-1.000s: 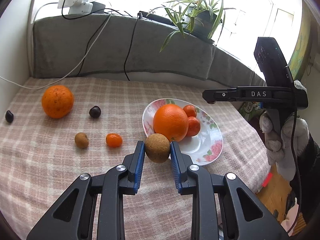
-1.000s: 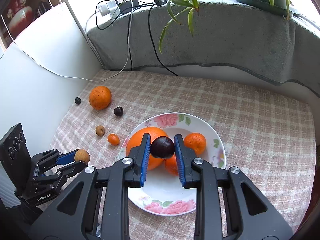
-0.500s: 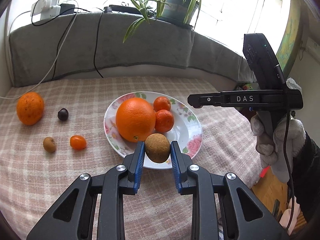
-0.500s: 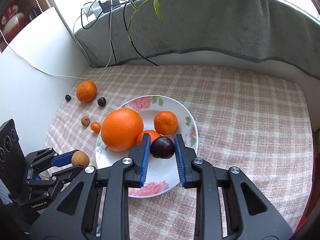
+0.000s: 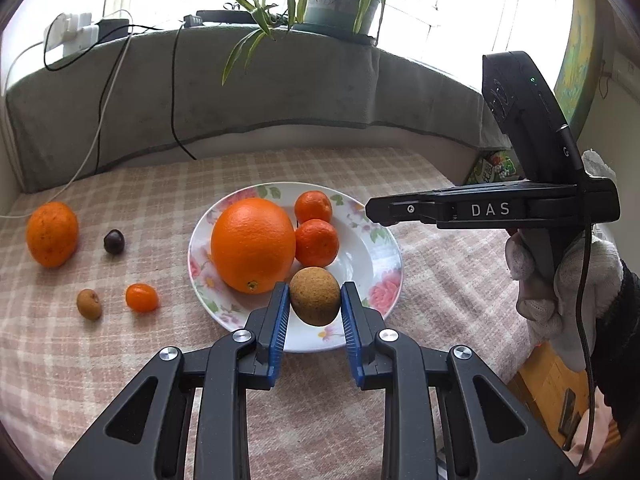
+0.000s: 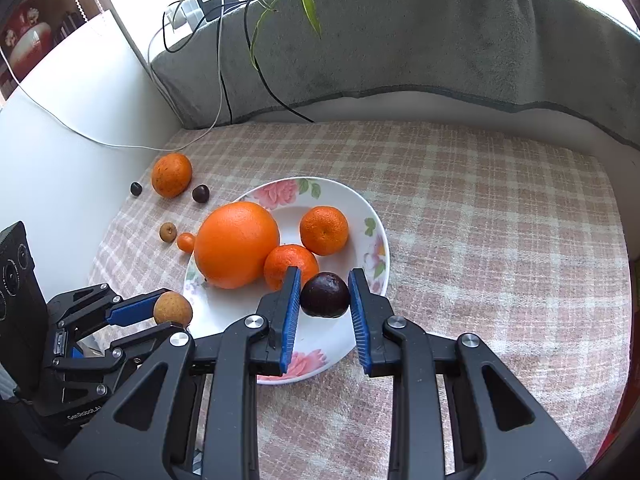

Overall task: Organize fruits
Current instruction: 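Open the left gripper to drop the kiwi while the right releases the plum, then withdraw both grippers from the plate toward the large loose orange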

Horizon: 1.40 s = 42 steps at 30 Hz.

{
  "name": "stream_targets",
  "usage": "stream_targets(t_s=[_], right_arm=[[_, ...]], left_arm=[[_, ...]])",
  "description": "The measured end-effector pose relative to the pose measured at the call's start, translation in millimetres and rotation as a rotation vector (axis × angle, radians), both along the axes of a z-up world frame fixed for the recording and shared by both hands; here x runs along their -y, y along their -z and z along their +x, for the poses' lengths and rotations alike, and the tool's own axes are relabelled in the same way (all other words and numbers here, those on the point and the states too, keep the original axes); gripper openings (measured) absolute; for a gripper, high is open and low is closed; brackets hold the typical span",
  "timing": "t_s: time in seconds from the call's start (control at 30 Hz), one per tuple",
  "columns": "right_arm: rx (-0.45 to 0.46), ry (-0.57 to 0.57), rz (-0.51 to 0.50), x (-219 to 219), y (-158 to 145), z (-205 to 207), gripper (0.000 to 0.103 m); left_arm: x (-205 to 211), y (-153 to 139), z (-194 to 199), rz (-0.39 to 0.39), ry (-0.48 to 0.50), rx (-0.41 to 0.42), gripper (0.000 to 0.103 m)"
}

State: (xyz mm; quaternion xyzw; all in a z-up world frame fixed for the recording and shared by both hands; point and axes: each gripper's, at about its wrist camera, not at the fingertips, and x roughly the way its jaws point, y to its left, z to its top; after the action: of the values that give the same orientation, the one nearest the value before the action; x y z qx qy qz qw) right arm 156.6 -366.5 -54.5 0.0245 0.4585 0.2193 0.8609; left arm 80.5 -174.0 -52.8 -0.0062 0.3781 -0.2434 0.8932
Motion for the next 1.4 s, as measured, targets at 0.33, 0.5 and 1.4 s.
stream_targets(t_s=[0.33, 0.5, 1.4], right_arm=[[0.001, 0.006, 0.014, 3.6, 1.4, 4.4, 0.026], [0.011, 0.01, 0.024, 4.7, -0.2, 4.3, 0.05], [0.087, 0.065, 0.027, 2.9, -21.2, -6.3, 0.083]], left_arm=[[8.1, -1.3, 4.6, 0.03, -0.001, 0.018, 0.025], [7.4, -1.7, 6.6, 0.027, -0.006, 0.018, 0.025], [-10.1, -14.2, 0.8, 0.03, -0.054, 0.062, 0.079]])
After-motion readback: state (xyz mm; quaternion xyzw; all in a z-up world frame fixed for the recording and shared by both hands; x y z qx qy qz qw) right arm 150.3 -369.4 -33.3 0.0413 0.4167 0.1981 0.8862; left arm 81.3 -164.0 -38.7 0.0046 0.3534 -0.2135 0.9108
